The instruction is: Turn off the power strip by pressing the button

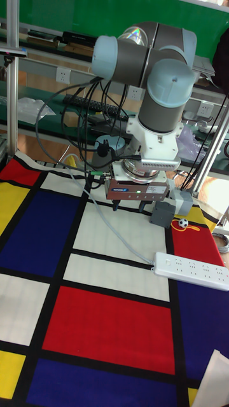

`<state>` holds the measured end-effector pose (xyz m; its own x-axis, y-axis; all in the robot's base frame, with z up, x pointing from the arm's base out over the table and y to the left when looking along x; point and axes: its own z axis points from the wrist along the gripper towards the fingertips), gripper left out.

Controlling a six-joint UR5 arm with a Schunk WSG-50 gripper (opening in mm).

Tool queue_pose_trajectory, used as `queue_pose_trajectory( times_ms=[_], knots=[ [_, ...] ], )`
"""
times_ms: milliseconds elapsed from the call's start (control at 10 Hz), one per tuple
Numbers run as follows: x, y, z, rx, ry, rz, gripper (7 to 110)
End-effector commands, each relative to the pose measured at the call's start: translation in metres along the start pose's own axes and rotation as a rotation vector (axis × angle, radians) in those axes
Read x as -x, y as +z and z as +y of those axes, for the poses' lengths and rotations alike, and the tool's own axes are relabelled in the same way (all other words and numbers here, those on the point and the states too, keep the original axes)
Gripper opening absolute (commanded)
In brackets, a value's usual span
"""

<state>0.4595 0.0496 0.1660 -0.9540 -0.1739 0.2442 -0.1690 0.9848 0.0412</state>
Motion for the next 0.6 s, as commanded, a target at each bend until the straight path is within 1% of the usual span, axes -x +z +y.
queue_pose_trajectory(
  times_ms=[0,500],
  knots=[
    [0.0009,-0.0012,-0.0008,-0.002,-0.004,-0.004,66],
    [-0.0009,-0.0012,-0.0043,-0.016,0.003,0.003,66]
  ],
)
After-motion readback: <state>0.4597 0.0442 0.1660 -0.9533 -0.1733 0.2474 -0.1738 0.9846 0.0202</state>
